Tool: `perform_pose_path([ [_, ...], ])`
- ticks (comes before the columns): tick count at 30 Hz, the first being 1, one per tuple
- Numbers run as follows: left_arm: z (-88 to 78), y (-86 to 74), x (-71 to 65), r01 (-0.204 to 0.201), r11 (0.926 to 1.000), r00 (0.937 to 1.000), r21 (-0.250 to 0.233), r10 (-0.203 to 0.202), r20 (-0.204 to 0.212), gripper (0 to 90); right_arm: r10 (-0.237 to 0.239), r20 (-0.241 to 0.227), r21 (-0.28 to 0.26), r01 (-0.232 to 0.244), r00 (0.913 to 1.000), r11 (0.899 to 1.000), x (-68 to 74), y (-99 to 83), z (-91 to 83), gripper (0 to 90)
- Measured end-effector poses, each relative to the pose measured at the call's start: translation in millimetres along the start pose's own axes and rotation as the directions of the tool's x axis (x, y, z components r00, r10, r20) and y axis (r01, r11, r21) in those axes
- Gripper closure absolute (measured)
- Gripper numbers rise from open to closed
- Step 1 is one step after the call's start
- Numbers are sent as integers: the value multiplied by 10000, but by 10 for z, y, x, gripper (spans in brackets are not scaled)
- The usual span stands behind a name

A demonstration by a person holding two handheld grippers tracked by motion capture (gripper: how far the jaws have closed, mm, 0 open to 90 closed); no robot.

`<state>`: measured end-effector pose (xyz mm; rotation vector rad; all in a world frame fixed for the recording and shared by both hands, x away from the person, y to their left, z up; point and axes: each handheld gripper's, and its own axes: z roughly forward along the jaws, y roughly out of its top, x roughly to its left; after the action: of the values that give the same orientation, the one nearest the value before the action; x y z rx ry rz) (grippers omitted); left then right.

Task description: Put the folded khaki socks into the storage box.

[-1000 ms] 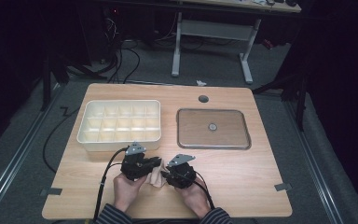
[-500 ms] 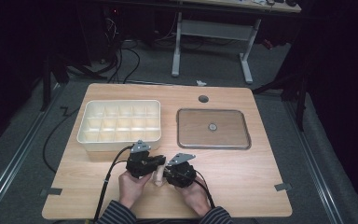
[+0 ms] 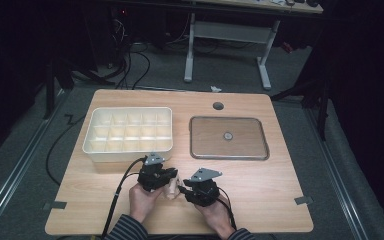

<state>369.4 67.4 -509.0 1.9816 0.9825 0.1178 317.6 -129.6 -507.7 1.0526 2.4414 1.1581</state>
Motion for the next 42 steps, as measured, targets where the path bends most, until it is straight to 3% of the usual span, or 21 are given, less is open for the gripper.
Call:
perform_pose_path([
  [6, 23, -3, 11, -1, 10000, 10000, 65, 2, -66, 827, -292, -488, -358, 275, 9984, 9990, 96, 18, -137, 626],
  [16, 33, -6, 14, 27, 10000, 10000, 63, -26, -95, 826, -698, -660, -146, 690, 9954, 9975, 174, 85, -13, 618],
  [27, 46, 4, 34, 39, 10000, 9999, -15, -39, -112, 823, -758, -597, -27, 758, 9953, 9971, 121, -28, 33, 843],
  [42, 69, 42, 2, -118, 9999, 9997, -80, 116, -218, 817, -918, -280, 286, 926, 9954, 9953, 79, -93, -1, 878],
])
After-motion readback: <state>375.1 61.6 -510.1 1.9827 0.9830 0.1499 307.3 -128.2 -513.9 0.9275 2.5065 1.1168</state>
